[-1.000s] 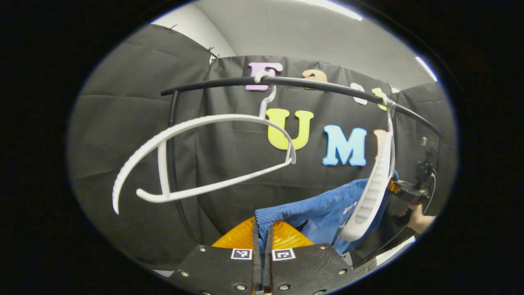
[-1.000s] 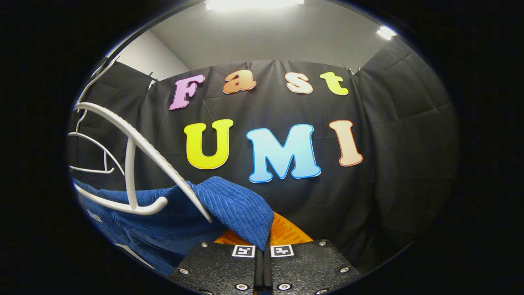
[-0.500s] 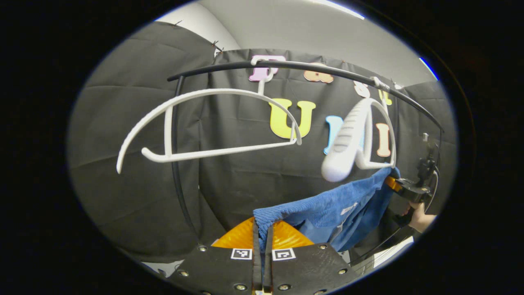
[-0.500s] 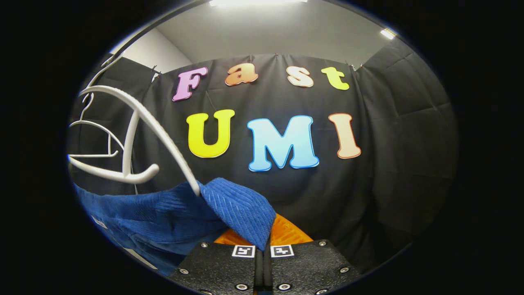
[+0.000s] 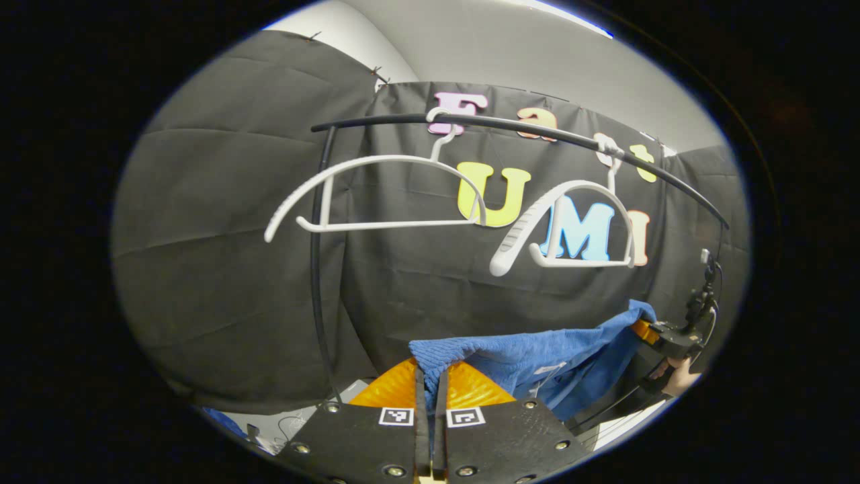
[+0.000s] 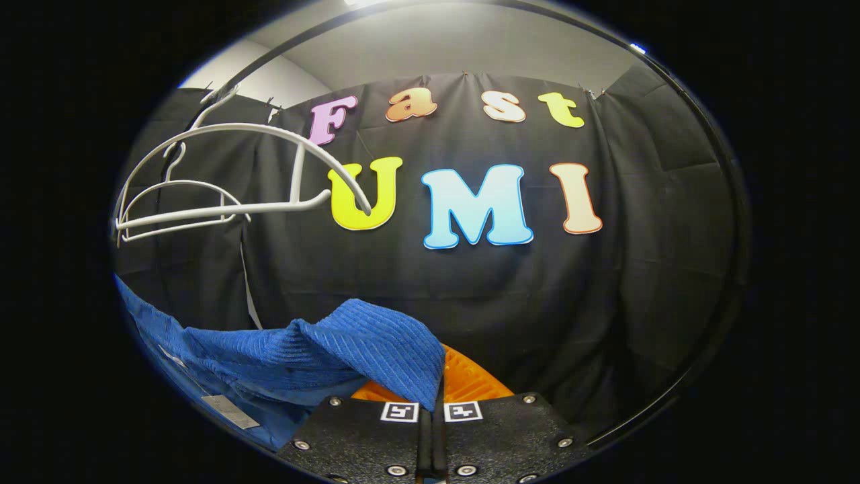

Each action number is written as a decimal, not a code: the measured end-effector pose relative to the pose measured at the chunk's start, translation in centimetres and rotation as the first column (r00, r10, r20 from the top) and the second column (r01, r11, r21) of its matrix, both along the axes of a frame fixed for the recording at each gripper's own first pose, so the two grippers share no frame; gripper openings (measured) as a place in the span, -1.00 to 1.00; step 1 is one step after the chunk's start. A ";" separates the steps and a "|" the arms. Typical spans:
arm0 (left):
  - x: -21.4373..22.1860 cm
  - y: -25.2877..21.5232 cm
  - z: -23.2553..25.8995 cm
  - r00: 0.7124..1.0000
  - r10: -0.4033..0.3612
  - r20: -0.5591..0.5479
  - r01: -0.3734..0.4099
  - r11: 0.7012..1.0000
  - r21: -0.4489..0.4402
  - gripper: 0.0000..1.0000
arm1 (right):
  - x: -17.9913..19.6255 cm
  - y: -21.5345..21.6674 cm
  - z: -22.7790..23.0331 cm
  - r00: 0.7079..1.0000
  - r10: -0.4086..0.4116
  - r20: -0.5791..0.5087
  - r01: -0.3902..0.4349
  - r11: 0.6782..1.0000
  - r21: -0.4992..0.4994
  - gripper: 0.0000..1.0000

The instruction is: Grasp the clothes on the hanger with both hands and then place them into the laundry hamper below.

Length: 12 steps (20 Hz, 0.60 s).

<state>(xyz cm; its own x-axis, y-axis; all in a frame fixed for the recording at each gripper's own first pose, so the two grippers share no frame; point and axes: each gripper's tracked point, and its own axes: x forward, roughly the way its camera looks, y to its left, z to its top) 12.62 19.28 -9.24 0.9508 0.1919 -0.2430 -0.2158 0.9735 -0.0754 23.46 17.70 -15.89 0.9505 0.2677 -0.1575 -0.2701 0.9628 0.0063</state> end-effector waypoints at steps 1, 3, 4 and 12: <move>-0.8 0.1 0.2 1.000 0.018 0.006 -0.018 1.000 -0.006 -0.95 | -0.7 -0.1 -0.1 1.000 0.016 -0.007 -0.016 1.000 0.000 -1.00; -2.9 -0.3 0.8 0.999 0.049 0.016 -0.049 0.999 -0.006 -0.94 | -2.3 0.0 -0.3 0.998 0.056 -0.030 -0.056 0.998 -0.008 -1.00; -3.5 -0.3 1.2 0.998 0.060 0.020 -0.060 0.998 -0.001 -0.94 | -3.1 0.0 -0.2 0.996 0.075 -0.041 -0.075 0.997 -0.006 -1.00; -4.9 -3.2 1.1 1.000 -0.004 0.017 0.005 1.000 -0.015 -0.94 | -7.8 -0.4 1.0 0.989 0.086 -0.118 -0.084 0.996 0.023 -1.00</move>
<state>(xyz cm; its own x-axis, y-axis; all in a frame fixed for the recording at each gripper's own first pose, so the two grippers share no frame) 7.71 16.10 -8.14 0.9557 0.1842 -0.2298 -0.2101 0.9732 -0.0936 15.62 17.28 -14.94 0.8991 0.3507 -0.2621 -0.3473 0.9358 0.0607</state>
